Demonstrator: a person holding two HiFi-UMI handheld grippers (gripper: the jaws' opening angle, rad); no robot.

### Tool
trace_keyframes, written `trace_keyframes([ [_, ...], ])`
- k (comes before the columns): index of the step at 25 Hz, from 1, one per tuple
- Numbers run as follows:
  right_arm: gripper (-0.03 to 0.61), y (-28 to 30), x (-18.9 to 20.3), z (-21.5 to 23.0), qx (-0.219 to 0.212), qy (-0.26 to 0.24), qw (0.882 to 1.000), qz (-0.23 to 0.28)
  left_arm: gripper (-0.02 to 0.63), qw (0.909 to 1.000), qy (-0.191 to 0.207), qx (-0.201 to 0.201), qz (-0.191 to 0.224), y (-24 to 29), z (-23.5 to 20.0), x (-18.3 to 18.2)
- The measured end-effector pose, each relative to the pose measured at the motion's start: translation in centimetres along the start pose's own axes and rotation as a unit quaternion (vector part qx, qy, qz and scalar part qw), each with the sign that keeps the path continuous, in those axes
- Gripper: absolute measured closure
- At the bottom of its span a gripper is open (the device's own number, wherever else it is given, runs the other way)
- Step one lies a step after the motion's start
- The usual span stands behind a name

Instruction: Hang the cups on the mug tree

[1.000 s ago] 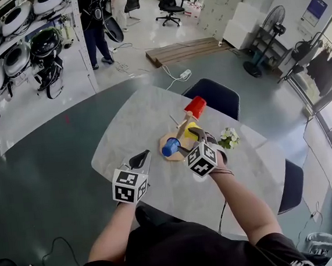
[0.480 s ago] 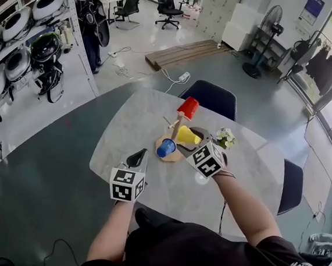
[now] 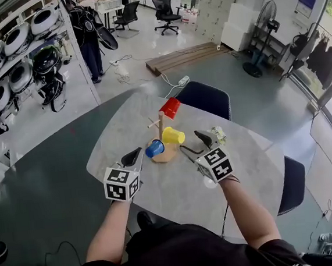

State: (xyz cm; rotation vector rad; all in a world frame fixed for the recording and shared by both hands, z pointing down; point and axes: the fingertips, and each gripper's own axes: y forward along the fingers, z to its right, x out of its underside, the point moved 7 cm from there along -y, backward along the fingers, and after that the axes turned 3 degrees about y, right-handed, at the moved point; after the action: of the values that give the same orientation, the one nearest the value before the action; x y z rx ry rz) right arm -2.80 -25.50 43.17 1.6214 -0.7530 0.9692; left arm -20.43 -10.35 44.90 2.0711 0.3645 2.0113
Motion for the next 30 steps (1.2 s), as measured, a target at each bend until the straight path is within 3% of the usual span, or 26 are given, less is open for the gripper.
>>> trace_keyframes([
  [10, 0.273, -5.8, 2.8, 1.8, -0.029, 0.061, 0.996, 0.064, 0.601, 0.9989, -0.008, -0.046, 0.011, -2.5, 4.3, -1.5],
  [16, 0.324, -7.0, 3.7, 1.3, -0.047, 0.092, 0.991, 0.079, 0.601, 0.9977, -0.002, -0.066, 0.013, -4.2, 4.9, -2.2],
  [25, 0.371, -7.1, 0.3, 0.4, -0.041, 0.097, 0.986, 0.126, 0.601, 0.9968, 0.012, -0.071, 0.036, -5.8, 2.9, -4.1],
  [30, 0.389, -7.8, -2.3, 1.1, -0.011, 0.094, 0.982, 0.16, 0.601, 0.996, 0.014, -0.066, 0.058, -6.5, 1.5, -5.6],
])
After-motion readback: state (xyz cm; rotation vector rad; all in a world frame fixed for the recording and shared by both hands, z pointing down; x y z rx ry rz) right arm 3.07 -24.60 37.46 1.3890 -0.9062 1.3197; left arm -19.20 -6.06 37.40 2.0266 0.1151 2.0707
